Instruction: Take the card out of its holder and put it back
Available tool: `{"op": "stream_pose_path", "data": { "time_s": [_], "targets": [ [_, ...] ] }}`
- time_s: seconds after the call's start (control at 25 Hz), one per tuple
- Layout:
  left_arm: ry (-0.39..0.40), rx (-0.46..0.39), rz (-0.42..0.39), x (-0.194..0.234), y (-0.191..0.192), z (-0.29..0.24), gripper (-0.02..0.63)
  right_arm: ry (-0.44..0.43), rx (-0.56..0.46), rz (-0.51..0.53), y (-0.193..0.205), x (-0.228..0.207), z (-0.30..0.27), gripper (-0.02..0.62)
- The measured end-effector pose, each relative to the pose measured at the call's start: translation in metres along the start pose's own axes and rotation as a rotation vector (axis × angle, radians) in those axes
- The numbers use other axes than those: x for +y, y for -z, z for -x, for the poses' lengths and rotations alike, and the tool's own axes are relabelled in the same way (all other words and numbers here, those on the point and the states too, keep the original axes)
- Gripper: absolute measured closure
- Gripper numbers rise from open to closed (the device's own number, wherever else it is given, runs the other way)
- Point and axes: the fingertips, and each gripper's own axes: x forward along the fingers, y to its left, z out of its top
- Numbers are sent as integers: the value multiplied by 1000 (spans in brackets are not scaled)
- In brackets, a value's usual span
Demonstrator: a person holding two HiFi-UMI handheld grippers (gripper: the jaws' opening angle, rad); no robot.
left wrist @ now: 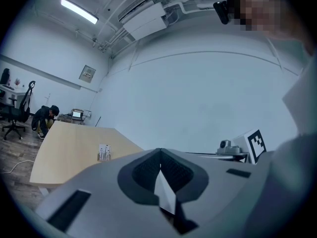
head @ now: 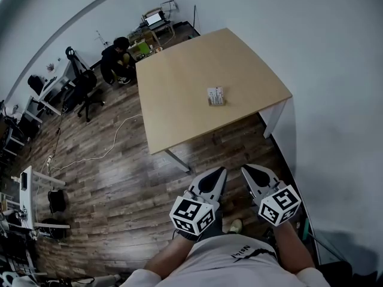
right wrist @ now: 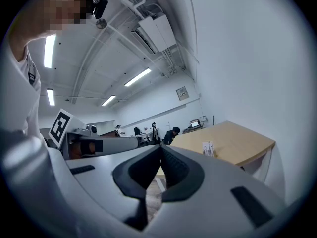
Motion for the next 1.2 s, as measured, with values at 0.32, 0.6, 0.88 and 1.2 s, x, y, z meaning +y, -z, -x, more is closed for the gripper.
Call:
{"op": "stream_pose_path", "data": {
  "time_s": [0.32,0.6,0.88,1.2],
  "targets": [
    [15,-1,-5,71,-17,-45,592,7,18,20,-10,-31,-73,581],
    [57,14,-6,145,-45,-95,594,57,20,30,-28,-69,-154,580],
    [99,44,-11,204,-58,-134,594,127,31,46,-35,-108,-214,580],
    [88,68,27,245,-66,-184,594,46,111,93,-34,-168,-259,580]
  ]
}}
